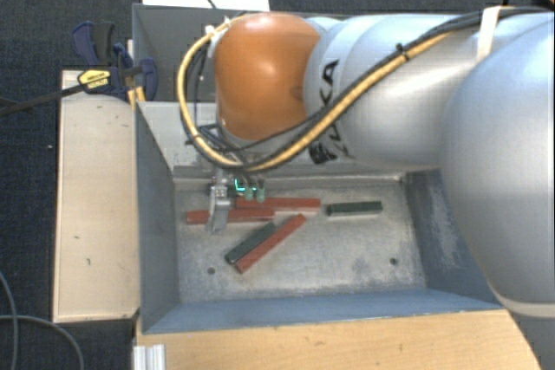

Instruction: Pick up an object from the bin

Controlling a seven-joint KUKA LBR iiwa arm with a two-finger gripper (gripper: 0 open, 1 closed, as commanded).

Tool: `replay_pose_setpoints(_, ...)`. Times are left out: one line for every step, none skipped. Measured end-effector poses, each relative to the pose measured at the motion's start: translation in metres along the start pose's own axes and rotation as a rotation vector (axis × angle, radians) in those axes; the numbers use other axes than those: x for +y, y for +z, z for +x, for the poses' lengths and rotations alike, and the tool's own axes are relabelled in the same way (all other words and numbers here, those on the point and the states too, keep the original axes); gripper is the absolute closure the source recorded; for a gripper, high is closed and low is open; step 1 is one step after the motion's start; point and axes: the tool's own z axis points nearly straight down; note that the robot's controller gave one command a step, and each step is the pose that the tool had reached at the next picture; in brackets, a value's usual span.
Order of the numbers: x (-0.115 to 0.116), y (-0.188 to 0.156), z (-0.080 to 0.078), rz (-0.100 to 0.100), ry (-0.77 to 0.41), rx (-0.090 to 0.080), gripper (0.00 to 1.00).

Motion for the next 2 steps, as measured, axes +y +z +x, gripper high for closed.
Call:
replay_pose_setpoints(-0.001, -0.005, -0.002, -0.002, 0.006, -0.008, 0.00)
replay_pose_setpoints(-0.005, 0.072, -0.021, -0.004, 0.080, -0.012, 0.00)
